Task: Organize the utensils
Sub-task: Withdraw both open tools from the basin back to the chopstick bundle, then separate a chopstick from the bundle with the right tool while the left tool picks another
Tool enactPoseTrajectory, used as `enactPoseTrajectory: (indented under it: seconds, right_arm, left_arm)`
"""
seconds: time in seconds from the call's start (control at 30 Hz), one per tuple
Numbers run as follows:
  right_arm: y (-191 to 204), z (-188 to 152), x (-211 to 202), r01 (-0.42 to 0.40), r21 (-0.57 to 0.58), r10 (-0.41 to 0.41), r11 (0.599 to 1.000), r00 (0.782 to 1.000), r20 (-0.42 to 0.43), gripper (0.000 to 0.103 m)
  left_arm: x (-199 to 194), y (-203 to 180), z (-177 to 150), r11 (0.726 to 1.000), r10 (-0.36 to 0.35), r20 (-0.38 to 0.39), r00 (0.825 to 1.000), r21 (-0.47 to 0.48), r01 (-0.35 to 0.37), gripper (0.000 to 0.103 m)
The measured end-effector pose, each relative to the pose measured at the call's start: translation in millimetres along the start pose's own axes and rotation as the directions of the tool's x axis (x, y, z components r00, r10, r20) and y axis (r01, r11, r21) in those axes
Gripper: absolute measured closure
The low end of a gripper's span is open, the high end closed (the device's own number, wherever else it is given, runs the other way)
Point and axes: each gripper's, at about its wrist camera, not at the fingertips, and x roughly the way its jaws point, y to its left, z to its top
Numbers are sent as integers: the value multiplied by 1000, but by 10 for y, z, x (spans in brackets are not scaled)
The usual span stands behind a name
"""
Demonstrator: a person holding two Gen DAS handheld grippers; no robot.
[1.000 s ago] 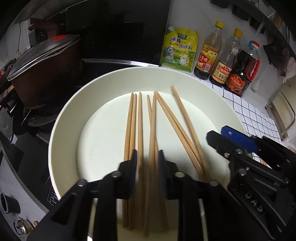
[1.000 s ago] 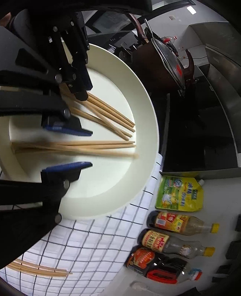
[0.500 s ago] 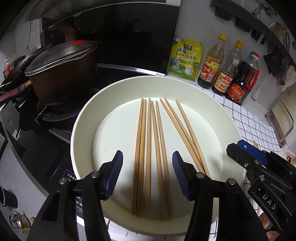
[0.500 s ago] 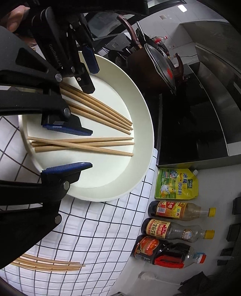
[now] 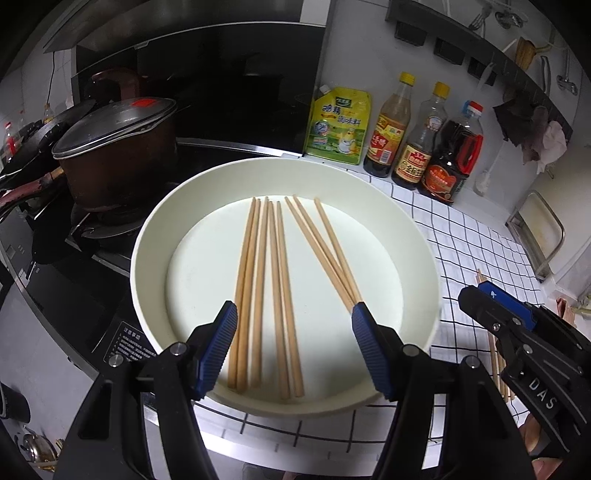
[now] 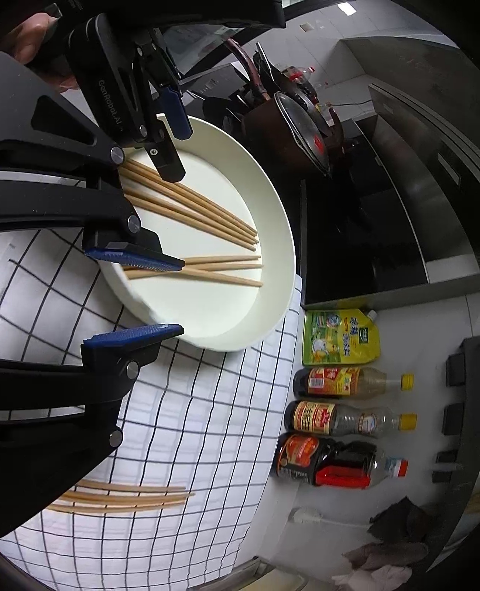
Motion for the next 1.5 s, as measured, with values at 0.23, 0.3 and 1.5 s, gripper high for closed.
enactPoseTrajectory:
  seconds: [0.23, 0.3, 1.5]
  right_arm:
    - [-252, -109, -178, 39, 30, -40, 999, 999, 12, 74]
    - [-340, -143, -239, 56, 36, -57, 998, 998, 17, 74]
    - [-2044, -979, -309, 295, 196, -274, 935, 953, -126, 66]
  left_arm:
    - [-16, -283, -68, 999, -31, 4, 1000, 32, 31, 33]
    - [-2, -375, -82, 998, -39, 2, 999, 42, 39, 30]
    - [444, -1909, -490, 974, -112, -48, 993, 193, 120, 8]
